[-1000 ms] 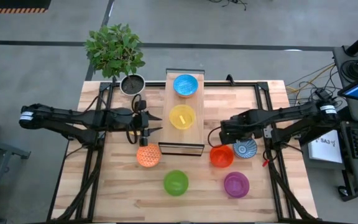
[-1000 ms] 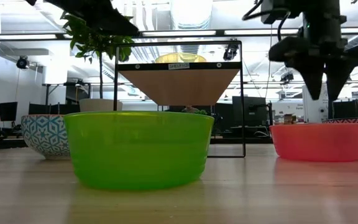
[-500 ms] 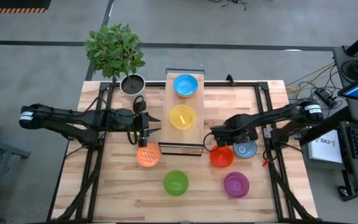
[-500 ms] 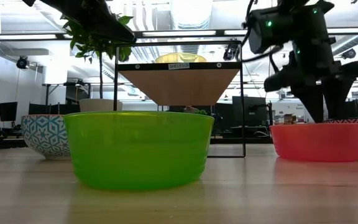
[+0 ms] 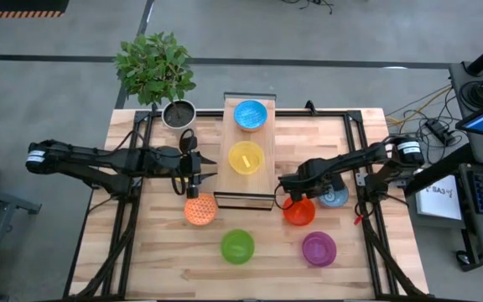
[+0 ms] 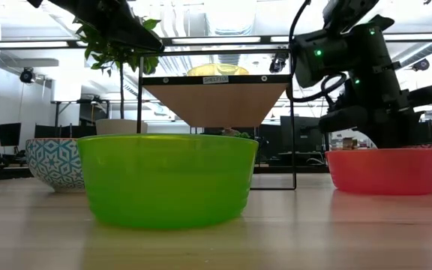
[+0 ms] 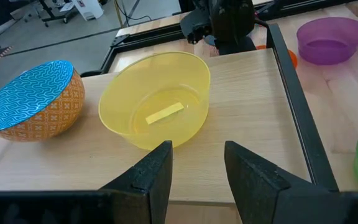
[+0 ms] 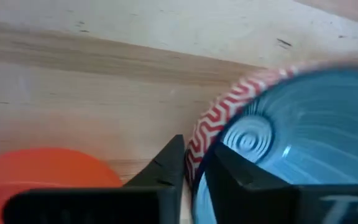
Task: Place and stack bowls onto a shelf
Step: Stack the blue patterned bowl on top of the light blue bowl on the shelf
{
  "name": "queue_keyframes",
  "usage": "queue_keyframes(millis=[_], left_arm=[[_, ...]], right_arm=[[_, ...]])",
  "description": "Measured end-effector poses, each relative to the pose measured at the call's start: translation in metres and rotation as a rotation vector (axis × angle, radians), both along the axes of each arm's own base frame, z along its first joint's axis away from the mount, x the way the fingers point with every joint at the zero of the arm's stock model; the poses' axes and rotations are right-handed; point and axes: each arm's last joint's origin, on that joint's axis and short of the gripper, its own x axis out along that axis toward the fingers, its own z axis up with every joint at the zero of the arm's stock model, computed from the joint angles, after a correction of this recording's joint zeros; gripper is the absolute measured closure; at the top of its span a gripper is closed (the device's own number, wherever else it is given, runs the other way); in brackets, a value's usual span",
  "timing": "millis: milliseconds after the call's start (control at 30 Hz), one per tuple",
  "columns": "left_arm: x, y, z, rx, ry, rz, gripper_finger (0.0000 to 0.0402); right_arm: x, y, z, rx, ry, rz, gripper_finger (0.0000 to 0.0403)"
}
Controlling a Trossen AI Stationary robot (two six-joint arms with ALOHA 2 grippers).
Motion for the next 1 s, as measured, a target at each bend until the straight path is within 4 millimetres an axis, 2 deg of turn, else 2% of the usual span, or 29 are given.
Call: queue_keyframes(millis=[67,200,367,567,833,1000], left_arm=[[0.000,0.000,0.000,0.002,0.000,-0.001,0.0272],[0.000,0.000,0.000,0.002,0.000,-0.001,0.0272],[0.000,0.000,0.000,0.010,0.001,-0.004,0.0272],[0.000,0.000,0.001,0.019,-0.005,-0.009,0.0272],[0.000,0.002,0.001,0.052,-0.010,0.044,0.0272],[0.000,0.002,0.001,0.059,-0.008,0.041,0.0272]], right_arm=[[0.000,0.000,0.000,0.002,-0.002,0.014,0.0383],[-0.001,0.000,0.003,0.014,-0.013,0.065,0.0387],[-0.004,-0.004,0.025,-0.006,0.027,0.174,0.0388],[0.005,-0.013,0.076,-0.114,0.078,0.341,0.0389],[0.023,-0.038,0.155,-0.303,-0.036,0.551,0.0389],[0.029,-0.054,0.198,-0.411,-0.093,0.778,0.0390]])
